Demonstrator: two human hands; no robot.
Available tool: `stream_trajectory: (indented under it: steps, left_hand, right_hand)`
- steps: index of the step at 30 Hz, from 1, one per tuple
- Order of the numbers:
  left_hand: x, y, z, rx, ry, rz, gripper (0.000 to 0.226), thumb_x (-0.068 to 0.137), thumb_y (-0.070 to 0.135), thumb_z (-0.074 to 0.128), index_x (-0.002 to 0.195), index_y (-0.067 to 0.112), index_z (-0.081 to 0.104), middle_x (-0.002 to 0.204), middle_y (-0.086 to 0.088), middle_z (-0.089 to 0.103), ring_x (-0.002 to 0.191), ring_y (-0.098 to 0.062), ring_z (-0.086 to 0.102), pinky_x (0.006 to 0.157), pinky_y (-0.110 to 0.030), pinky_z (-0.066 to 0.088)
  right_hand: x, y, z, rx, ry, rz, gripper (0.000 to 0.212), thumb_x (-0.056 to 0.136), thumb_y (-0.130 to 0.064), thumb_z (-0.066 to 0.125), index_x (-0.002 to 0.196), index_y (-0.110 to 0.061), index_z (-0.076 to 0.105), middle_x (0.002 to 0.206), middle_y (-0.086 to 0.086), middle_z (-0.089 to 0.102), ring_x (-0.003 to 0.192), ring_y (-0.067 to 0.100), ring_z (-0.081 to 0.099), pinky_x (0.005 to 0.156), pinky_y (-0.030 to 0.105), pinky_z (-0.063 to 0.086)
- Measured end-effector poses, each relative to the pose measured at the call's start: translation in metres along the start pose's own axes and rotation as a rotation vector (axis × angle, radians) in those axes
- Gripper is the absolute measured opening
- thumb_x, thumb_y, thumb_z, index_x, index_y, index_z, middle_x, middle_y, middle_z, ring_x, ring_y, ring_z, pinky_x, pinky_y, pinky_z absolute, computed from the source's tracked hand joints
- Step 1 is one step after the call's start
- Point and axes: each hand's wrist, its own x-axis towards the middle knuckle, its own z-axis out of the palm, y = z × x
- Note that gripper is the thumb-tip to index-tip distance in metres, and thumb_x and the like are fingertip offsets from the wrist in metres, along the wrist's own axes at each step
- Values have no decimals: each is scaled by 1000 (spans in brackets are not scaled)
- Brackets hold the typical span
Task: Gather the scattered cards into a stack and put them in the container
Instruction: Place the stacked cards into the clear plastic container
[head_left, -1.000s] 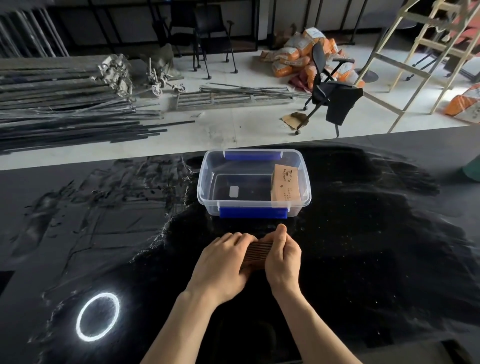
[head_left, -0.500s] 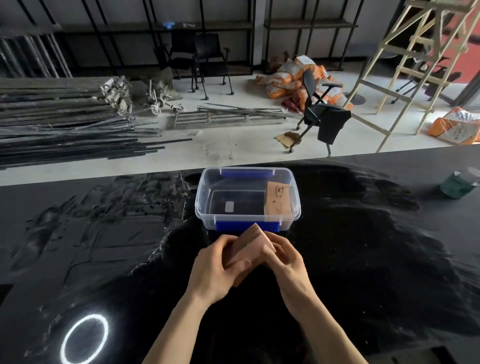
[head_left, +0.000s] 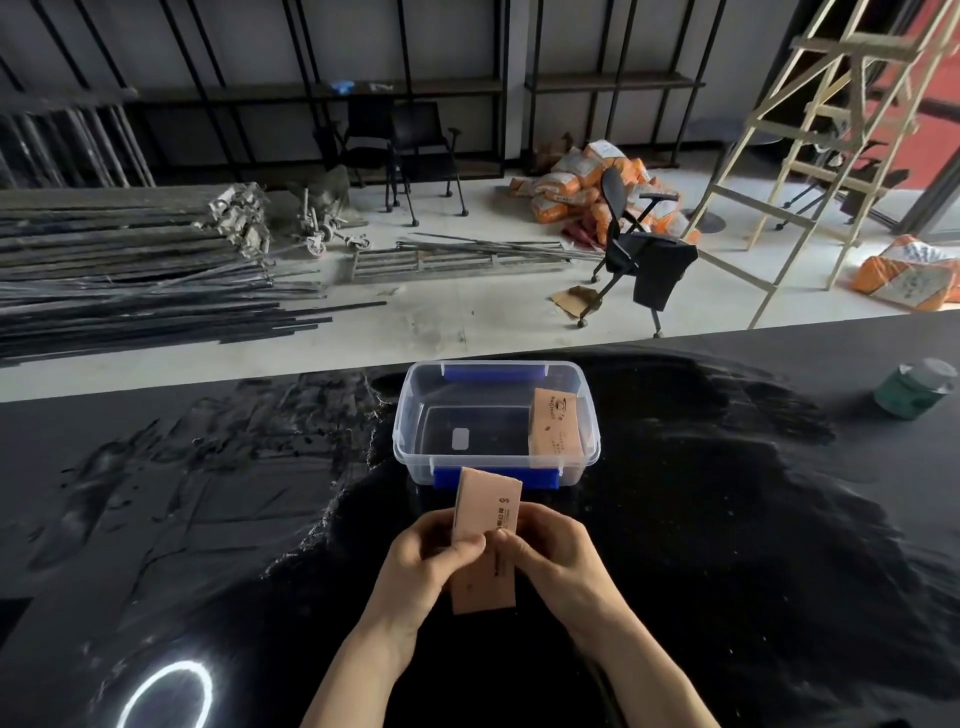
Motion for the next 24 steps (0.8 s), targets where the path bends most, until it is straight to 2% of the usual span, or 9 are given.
stream_trajectory:
  steps: [3, 5, 7, 9, 11, 14, 16, 21, 24]
  left_hand:
    - [5, 3, -3, 89, -3, 23, 42, 79, 19, 89, 116, 14, 72, 106, -4, 82, 102, -20, 77, 84, -28, 59]
    - [8, 4, -3, 132, 27, 47, 32, 86, 14, 82, 116, 13, 72, 106, -5, 82, 101, -19, 77, 80, -26, 58]
    - [12, 4, -4, 131, 77, 65, 25, 90, 9, 76, 115, 11, 73, 105, -8, 82, 101, -24, 77, 83, -32, 59]
    - [14, 6, -5, 85, 122, 60, 20, 95, 10, 71, 115, 11, 75, 102, -8, 83, 101, -26, 77, 88, -40, 60]
    - [16, 10, -6, 48, 149, 48, 18, 96, 15, 70, 113, 14, 76, 99, -5, 83, 100, -26, 77, 92, -44, 60]
    - [15, 19, -7, -16, 169, 21, 14, 97, 19, 69, 107, 15, 78, 94, -4, 83, 98, -27, 76, 88, -43, 59]
    - [13, 25, -6, -39, 173, 31, 15, 96, 21, 70, 105, 14, 79, 93, -6, 83, 95, -27, 76, 81, -39, 58]
    - [5, 38, -1, -44, 175, 92, 14, 95, 21, 71, 100, 12, 80, 88, -9, 82, 83, -24, 75, 72, -35, 55]
    - [2, 49, 2, -42, 189, 105, 13, 95, 20, 70, 96, 12, 80, 81, -8, 81, 78, -22, 74, 70, -35, 56]
  right_hand:
    - [3, -3, 1, -53, 23, 16, 29, 93, -29, 77, 120, -19, 73, 112, -2, 81, 104, 17, 77, 93, 44, 62]
    - [6, -8, 2, -133, 19, -5, 23, 93, -28, 78, 116, -25, 74, 108, -6, 82, 100, 10, 77, 91, 40, 64]
    - [11, -16, 4, -335, 86, -86, 23, 90, -35, 78, 112, -30, 74, 100, -13, 80, 94, 1, 76, 85, 32, 65]
    - [17, -26, 3, -567, 275, -266, 26, 88, -45, 74, 108, -28, 75, 95, -14, 75, 85, 4, 74, 75, 25, 64]
    - [28, -37, -3, -831, 405, -463, 27, 90, -41, 72, 112, -25, 72, 104, -9, 73, 95, 10, 69, 78, 29, 60]
    - [48, -48, -10, -1148, 254, -451, 47, 91, -34, 75, 135, -23, 62, 129, 0, 68, 123, 24, 58, 103, 43, 50]
    - [56, -45, -11, -1232, 149, -373, 52, 92, -30, 73, 141, -22, 59, 134, 1, 66, 128, 27, 55, 109, 44, 45]
    - [48, -35, -11, -1171, 135, -372, 39, 88, -5, 70, 123, -21, 70, 118, 1, 69, 112, 26, 62, 97, 41, 52]
    - [32, -36, -10, -1126, 124, -403, 31, 88, -2, 69, 113, -20, 73, 110, -2, 71, 106, 22, 64, 86, 37, 56]
